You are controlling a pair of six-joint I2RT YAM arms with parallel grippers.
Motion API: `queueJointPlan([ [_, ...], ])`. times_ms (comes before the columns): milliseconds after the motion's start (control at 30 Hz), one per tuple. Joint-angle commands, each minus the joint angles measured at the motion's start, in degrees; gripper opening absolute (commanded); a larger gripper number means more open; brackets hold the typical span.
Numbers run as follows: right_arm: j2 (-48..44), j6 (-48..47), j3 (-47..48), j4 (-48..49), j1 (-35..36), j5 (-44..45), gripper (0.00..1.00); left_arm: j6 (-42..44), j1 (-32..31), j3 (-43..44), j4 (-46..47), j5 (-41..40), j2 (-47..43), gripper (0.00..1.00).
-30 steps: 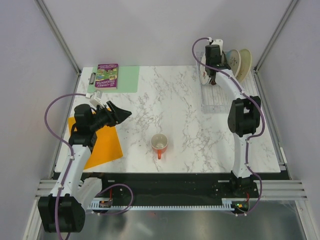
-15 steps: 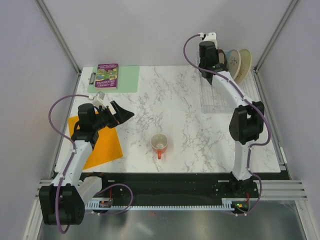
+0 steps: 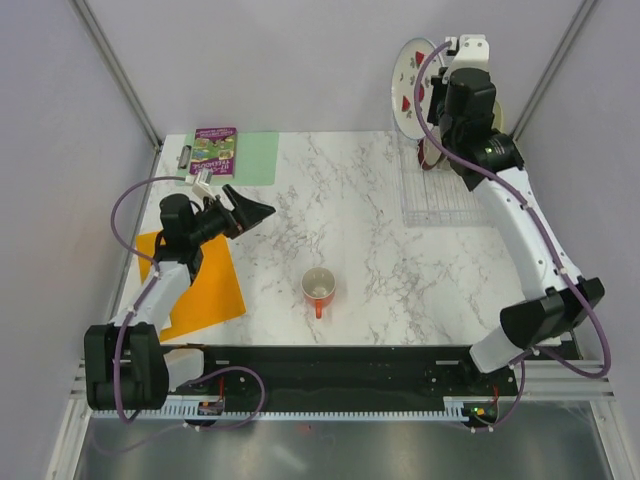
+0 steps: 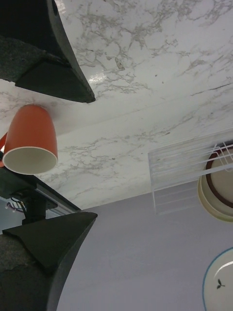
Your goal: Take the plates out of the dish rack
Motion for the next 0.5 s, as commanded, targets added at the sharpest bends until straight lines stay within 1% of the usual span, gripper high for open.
queueJointPlan([
  [0,-6.7,9.5,-6.3,1.8,0.4,-16.2,0.0,-7.7,0.0,2.4,14.5,4.4,3.5,1.0],
  [33,-7.3,12.4,-9.0,2.4,0.5,-21.1,0.0,-8.8,0.0,2.7,19.2,5.6,6.1,1.0],
  [100,-9.2,14.8,-11.9,3.6,0.5,-25.6,0.0,-12.4,0.1,3.3,23.9,7.1,9.0,0.98],
  [133,-9.9,17.7,-15.1,5.5,0.5,-27.4,0.0,-13.4,0.0,3.9,28.3,7.1,12.0,0.97],
  [167,-10.5,18.9,-16.5,6.6,0.5,-32.1,0.0,-14.2,0.1,4.1,30.0,7.0,13.3,0.97],
  [267,-12.4,24.1,-21.2,10.5,0.5,-39.2,0.0,-15.8,-2.2,5.6,36.9,6.4,18.7,0.93],
  [333,-13.0,26.4,-24.0,13.4,0.6,-42.2,0.0,-16.2,-3.4,7.3,38.9,6.2,20.9,0.93],
  [367,-13.3,29.1,-24.8,14.4,0.6,-43.5,0.0,-16.8,-3.9,7.7,42.7,6.1,23.7,0.93],
  [400,-13.3,30.0,-25.3,15.2,0.7,-46.6,0.0,-18.9,-4.7,7.9,44.8,6.2,25.0,0.93],
  [433,-13.3,31.1,-26.5,17.0,1.2,-47.6,0.0,-20.1,-5.3,8.6,47.3,6.5,26.8,0.92],
  [467,-13.2,31.9,-27.0,17.8,1.3,-48.5,0.0,-21.5,-5.7,8.8,52.2,6.7,29.7,0.9],
])
